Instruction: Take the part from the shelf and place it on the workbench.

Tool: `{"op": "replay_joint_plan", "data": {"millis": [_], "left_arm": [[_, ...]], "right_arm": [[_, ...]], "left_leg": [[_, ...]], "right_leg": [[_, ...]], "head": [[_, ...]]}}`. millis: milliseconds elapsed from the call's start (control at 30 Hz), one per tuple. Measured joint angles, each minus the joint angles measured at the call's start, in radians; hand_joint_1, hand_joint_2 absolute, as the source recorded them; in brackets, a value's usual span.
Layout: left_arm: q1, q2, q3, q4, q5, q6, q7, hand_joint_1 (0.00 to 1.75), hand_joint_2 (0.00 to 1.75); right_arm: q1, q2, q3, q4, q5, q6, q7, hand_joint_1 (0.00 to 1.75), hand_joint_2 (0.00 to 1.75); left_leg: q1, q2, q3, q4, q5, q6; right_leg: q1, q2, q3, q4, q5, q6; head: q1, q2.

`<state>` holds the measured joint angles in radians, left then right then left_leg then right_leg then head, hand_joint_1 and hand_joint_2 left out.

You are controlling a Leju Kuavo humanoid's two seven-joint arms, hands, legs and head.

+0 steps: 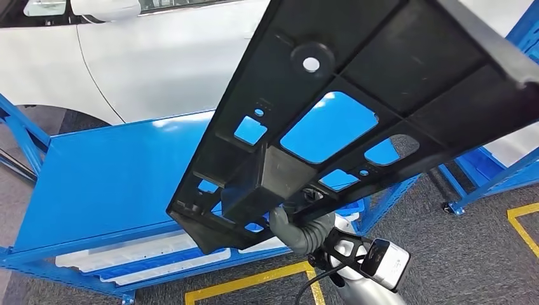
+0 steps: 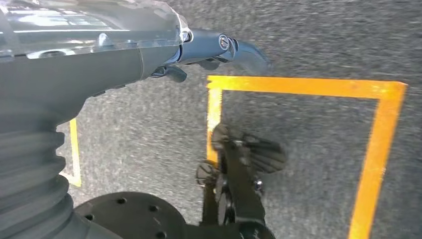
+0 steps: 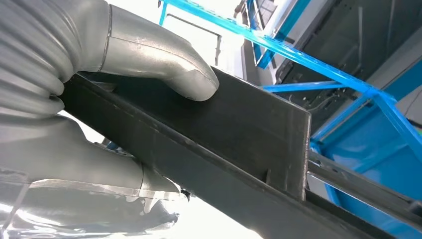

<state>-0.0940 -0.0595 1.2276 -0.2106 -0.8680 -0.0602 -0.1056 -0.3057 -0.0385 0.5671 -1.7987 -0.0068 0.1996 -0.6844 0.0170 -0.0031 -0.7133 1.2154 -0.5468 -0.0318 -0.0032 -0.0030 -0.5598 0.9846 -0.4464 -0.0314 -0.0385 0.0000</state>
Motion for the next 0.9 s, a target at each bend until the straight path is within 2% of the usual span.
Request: {"op": "replay_joint_plan", "data": {"millis": [33, 67, 100, 133, 200, 233, 267, 333, 367, 400, 433, 500, 533, 567, 600, 633, 667, 700, 733, 767, 833, 867, 900], "left_arm": [[0.001, 0.000, 0.001, 0.000, 0.001, 0.000, 0.001, 0.00, 1.75], [0.001, 0.000, 0.002, 0.000, 0.002, 0.000, 0.001, 0.00, 1.75], [0.001, 0.000, 0.003, 0.000, 0.003, 0.000, 0.002, 0.00, 1.75], [0.000, 0.000, 0.003, 0.000, 0.004, 0.000, 0.003, 0.00, 1.75], [-0.002, 0.000, 0.004, 0.000, 0.007, 0.001, 0.006, 0.00, 1.75], [-0.002, 0.000, 0.004, 0.000, 0.008, 0.002, 0.008, 0.00, 1.75], [-0.002, -0.001, 0.005, 0.000, 0.008, 0.004, 0.011, 0.00, 1.75], [0.001, -0.003, 0.006, 0.000, 0.005, 0.008, 0.015, 0.00, 1.75], [0.001, -0.004, 0.007, 0.000, 0.003, 0.009, 0.018, 0.00, 1.75], [0.002, -0.006, 0.008, 0.000, 0.000, 0.010, 0.020, 0.00, 1.75], [0.002, -0.007, 0.008, 0.000, -0.003, 0.010, 0.021, 0.00, 1.75], [0.002, -0.007, 0.008, 0.000, -0.008, 0.010, 0.022, 0.00, 1.75], [0.002, -0.007, 0.008, 0.000, -0.010, 0.010, 0.023, 0.00, 1.75], [0.002, -0.007, 0.008, 0.000, -0.012, 0.010, 0.024, 0.00, 1.75], [0.002, -0.007, 0.008, 0.000, -0.013, 0.010, 0.025, 0.00, 1.75], [0.002, -0.007, 0.008, 0.000, -0.014, 0.010, 0.028, 0.00, 1.75], [0.002, -0.008, 0.008, 0.000, -0.014, 0.010, 0.031, 0.00, 1.75], [0.002, -0.008, 0.008, 0.000, -0.015, 0.010, 0.035, 0.00, 1.75], [0.002, -0.009, 0.008, 0.000, -0.015, 0.011, 0.038, 0.00, 1.75], [0.002, -0.009, 0.008, 0.000, -0.016, 0.011, 0.040, 0.00, 1.75], [0.002, -0.010, 0.008, 0.000, -0.020, 0.012, 0.042, 0.00, 1.75], [0.002, -0.010, 0.008, 0.000, -0.021, 0.012, 0.043, 0.00, 1.75], [0.003, -0.010, 0.008, 0.000, -0.023, 0.012, 0.043, 0.00, 1.75]], "right_arm": [[0.001, 0.000, 0.000, 0.000, 0.000, -0.002, 0.000, 1.75, 1.75], [0.003, 0.000, 0.000, 0.000, 0.000, -0.003, 0.000, 1.75, 1.75], [0.004, 0.000, 0.000, 0.000, -0.001, -0.003, 0.000, 1.75, 1.75], [0.004, 0.000, 0.000, -0.001, -0.003, -0.002, 0.000, 1.75, 1.75], [0.006, 0.000, 0.000, -0.007, -0.012, 0.001, 0.000, 1.75, 1.75], [0.008, -0.001, 0.000, -0.014, -0.018, 0.005, 0.000, 1.75, 1.75], [0.010, -0.001, -0.001, -0.024, -0.023, 0.010, 0.000, 1.75, 1.75], [0.016, -0.001, -0.007, -0.049, -0.029, 0.018, 0.000, 1.75, 1.75], [0.019, -0.001, -0.013, -0.064, -0.030, 0.018, 0.000, 1.75, 1.75], [0.023, -0.001, -0.019, -0.079, -0.029, 0.017, 0.000, 1.75, 1.75], [0.026, -0.001, -0.027, -0.093, -0.028, 0.016, 0.000, 1.75, 1.75], [0.034, -0.001, -0.040, -0.118, -0.027, 0.015, 0.000, 1.75, 1.75], [0.040, -0.001, -0.047, -0.129, -0.028, 0.016, 0.000, 1.75, 1.75], [0.048, -0.001, -0.054, -0.141, -0.028, 0.017, 0.000, 1.75, 1.75], [0.056, -0.001, -0.062, -0.152, -0.028, 0.019, 0.000, 1.75, 1.75], [0.063, -0.001, -0.071, -0.165, -0.029, 0.024, 0.000, 1.75, 1.75], [0.068, -0.001, -0.081, -0.179, -0.030, 0.029, 0.000, 1.75, 1.75], [0.071, -0.001, -0.092, -0.194, -0.031, 0.036, 0.000, 1.75, 1.75], [0.075, -0.001, -0.103, -0.207, -0.032, 0.043, 0.000, 1.75, 1.75], [0.078, -0.001, -0.113, -0.218, -0.033, 0.050, 0.000, 1.75, 1.75], [0.086, -0.001, -0.132, -0.234, -0.035, 0.064, 0.000, 1.75, 1.75], [0.089, -0.001, -0.141, -0.240, -0.037, 0.071, 0.000, 1.75, 1.75], [0.093, -0.001, -0.150, -0.245, -0.040, 0.078, 0.000, 1.75, 1.75]], "left_leg": [[0.000, 0.000, -0.005, 0.054, -0.020, -0.001], [0.000, 0.000, 0.004, 0.079, -0.018, -0.002], [0.000, 0.000, 0.030, 0.068, 0.003, 0.000], [0.000, 0.000, 0.075, 0.020, 0.029, 0.002], [-0.003, -0.001, 0.184, -0.129, 0.039, 0.012], [-0.005, -0.002, 0.220, -0.184, 0.034, 0.018], [-0.009, -0.002, 0.237, -0.215, 0.024, 0.023], [-0.010, -0.001, 0.229, -0.223, 0.036, 0.034], [-0.008, 0.001, 0.223, -0.226, 0.045, 0.041], [-0.005, 0.004, 0.213, -0.229, 0.058, 0.049], [-0.002, 0.006, 0.201, -0.231, 0.071, 0.054], [-0.003, 0.009, 0.169, -0.229, 0.096, 0.059], [-0.004, 0.010, 0.154, -0.228, 0.107, 0.058], [-0.004, 0.011, 0.138, -0.225, 0.117, 0.057], [-0.004, 0.011, 0.123, -0.223, 0.127, 0.055], [-0.004, 0.011, 0.109, -0.220, 0.136, 0.052], [-0.004, 0.011, 0.098, -0.217, 0.144, 0.049], [-0.005, 0.010, 0.088, -0.213, 0.152, 0.045], [-0.006, 0.010, 0.083, -0.213, 0.160, 0.039], [-0.006, 0.010, 0.081, -0.213, 0.168, 0.033], [-0.005, 0.010, 0.079, -0.221, 0.186, 0.020], [-0.003, 0.010, 0.074, -0.218, 0.182, 0.015], [-0.003, 0.009, 0.066, -0.202, 0.159, 0.010]], "right_leg": [[0.002, 0.000, -0.015, 0.002, 0.010, -0.001], [0.004, 0.000, -0.030, 0.005, 0.020, 0.000], [0.006, 0.000, -0.045, 0.009, 0.028, 0.001], [0.007, 0.000, -0.059, 0.014, 0.036, 0.003], [0.009, 0.000, -0.080, 0.025, 0.050, 0.010], [0.010, 0.000, -0.085, 0.028, 0.056, 0.015], [0.009, 0.000, -0.087, 0.029, 0.063, 0.021], [0.008, 0.000, -0.090, 0.027, 0.078, 0.032], [0.008, 0.002, -0.096, 0.031, 0.071, 0.038], [0.006, 0.003, -0.106, 0.052, 0.044, 0.043], [0.004, 0.004, -0.121, 0.092, -0.001, 0.049], [-0.002, 0.004, -0.156, 0.223, -0.104, 0.059], [-0.004, 0.004, -0.165, 0.282, -0.128, 0.063], [-0.006, 0.004, -0.162, 0.317, -0.130, 0.066], [-0.008, 0.004, -0.141, 0.315, -0.112, 0.067], [-0.010, 0.004, -0.101, 0.274, -0.085, 0.067], [-0.010, 0.004, -0.045, 0.204, -0.066, 0.064], [-0.009, 0.004, 0.014, 0.121, -0.063, 0.060], [-0.006, 0.004, 0.058, 0.057, -0.066, 0.055], [-0.003, 0.004, 0.083, 0.015, -0.074, 0.049], [0.001, 0.004, 0.081, -0.002, -0.067, 0.036], [-0.001, 0.002, 0.076, -0.007, -0.058, 0.028], [-0.002, 0.000, 0.067, -0.009, -0.046, 0.019]], "head": [[0.000, 0.000], [0.000, 0.000], [0.000, 0.000], [0.000, 0.000], [0.000, 0.000], [0.000, 0.000], [0.000, 0.000], [0.000, 0.000], [0.000, 0.000], [0.000, 0.000], [0.000, 0.000], [0.000, 0.000], [0.000, 0.000], [0.000, 0.000], [0.000, 0.000], [0.000, 0.000], [0.000, 0.000], [0.000, 0.000], [0.000, 0.000], [0.000, 0.000], [0.000, 0.000], [0.000, 0.000], [0.000, 0.000]]}}
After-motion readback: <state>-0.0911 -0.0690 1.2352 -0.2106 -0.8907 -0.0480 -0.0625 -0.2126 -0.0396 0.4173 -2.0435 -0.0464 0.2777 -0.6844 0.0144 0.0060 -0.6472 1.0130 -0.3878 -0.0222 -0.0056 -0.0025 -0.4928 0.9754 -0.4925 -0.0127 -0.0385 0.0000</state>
